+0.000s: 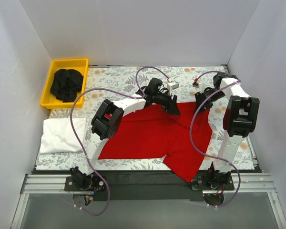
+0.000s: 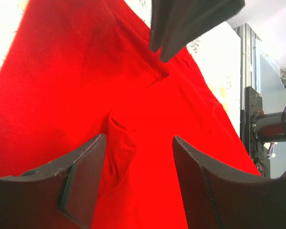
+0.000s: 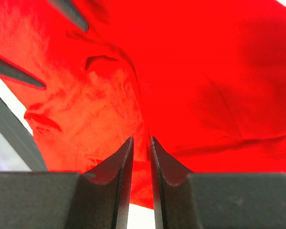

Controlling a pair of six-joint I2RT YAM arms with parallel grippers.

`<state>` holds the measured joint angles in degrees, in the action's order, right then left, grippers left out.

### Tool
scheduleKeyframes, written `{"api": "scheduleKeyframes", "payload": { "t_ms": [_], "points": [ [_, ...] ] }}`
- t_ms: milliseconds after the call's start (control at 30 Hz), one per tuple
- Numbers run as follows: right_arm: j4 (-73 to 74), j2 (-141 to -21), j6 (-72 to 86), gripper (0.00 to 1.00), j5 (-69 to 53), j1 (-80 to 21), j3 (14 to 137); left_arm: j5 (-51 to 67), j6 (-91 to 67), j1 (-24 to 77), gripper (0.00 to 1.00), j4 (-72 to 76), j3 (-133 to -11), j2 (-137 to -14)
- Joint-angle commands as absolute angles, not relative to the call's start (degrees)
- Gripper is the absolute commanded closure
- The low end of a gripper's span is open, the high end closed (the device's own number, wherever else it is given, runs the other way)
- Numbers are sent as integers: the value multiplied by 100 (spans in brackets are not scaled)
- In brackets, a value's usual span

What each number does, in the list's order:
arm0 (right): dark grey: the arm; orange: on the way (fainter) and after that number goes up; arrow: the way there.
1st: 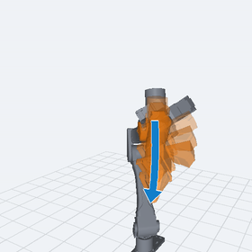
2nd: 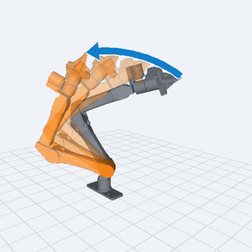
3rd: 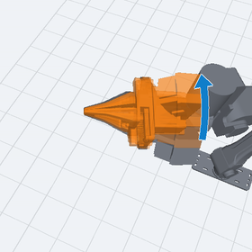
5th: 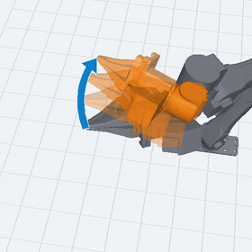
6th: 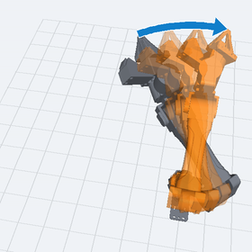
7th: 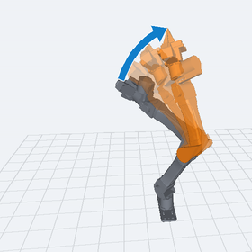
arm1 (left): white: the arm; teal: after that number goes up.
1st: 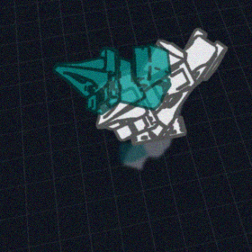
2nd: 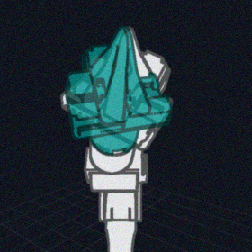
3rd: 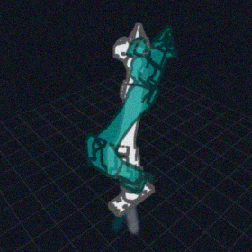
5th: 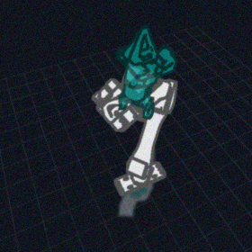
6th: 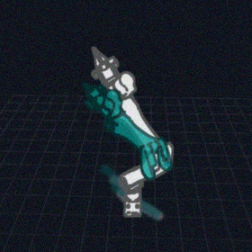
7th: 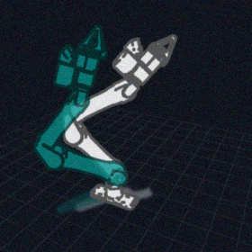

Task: Fold and stack the t-shirts
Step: Fold the tshirt

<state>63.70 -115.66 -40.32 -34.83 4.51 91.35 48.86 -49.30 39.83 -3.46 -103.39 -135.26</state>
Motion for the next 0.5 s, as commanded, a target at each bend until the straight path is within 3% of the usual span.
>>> {"api": "scheduleKeyframes", "payload": {
  "t_ms": [0, 300, 400, 433, 467],
  "points": [
    [6478, -11856, -3368, 74, -3692, 439, 9448, 4975, -4817, 4096, 44, -404, -10494, -13526],
    [6144, -12094, -3085, 76, -3428, 439, 9378, 4535, -4615, 4148, 54, -571, -10573, -13641],
    [6144, -12120, -3102, 76, -3410, 439, 9387, 4483, -4570, 4157, 67, -571, -10564, -13614],
    [6144, -12138, -3111, 76, -3367, 439, 9378, 4482, -4553, 4157, 79, -571, -10547, -13588],
    [6135, -12155, -3094, 76, -3323, 439, 9378, 4474, -4535, 4157, 84, -571, -10538, -13562]
  ]
}}
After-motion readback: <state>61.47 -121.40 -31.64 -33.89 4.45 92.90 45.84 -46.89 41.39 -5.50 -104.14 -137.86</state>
